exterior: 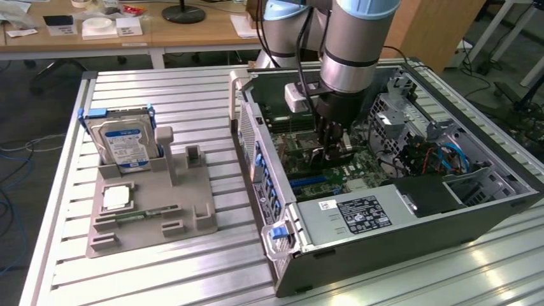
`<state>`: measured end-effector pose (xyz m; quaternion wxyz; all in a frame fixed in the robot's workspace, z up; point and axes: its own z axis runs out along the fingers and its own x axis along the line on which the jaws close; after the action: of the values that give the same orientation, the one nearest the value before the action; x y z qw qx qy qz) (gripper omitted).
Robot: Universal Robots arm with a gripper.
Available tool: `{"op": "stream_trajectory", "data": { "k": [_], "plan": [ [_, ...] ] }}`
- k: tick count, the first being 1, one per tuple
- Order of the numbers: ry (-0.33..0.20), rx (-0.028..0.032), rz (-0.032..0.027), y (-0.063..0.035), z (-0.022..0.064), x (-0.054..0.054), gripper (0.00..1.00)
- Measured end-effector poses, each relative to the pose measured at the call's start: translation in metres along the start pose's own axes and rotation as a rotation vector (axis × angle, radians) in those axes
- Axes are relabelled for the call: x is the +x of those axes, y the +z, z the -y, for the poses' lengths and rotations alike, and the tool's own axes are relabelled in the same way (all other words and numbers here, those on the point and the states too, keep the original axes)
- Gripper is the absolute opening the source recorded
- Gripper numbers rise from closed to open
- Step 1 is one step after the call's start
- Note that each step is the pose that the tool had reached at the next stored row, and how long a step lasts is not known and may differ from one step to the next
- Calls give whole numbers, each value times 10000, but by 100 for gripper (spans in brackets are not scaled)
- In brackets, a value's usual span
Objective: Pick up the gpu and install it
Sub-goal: 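Insert the gpu into the slot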
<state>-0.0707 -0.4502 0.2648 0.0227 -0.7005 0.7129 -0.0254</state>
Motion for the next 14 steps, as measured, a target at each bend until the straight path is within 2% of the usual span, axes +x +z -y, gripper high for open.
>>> {"op": "stream_trajectory", "data": {
  "k": [7, 14],
  "plan": [
    [1, -40, 0, 80, -24, 20, 28],
    [-17, -41, 2, 134, -63, 21, 28]
  ]
}}
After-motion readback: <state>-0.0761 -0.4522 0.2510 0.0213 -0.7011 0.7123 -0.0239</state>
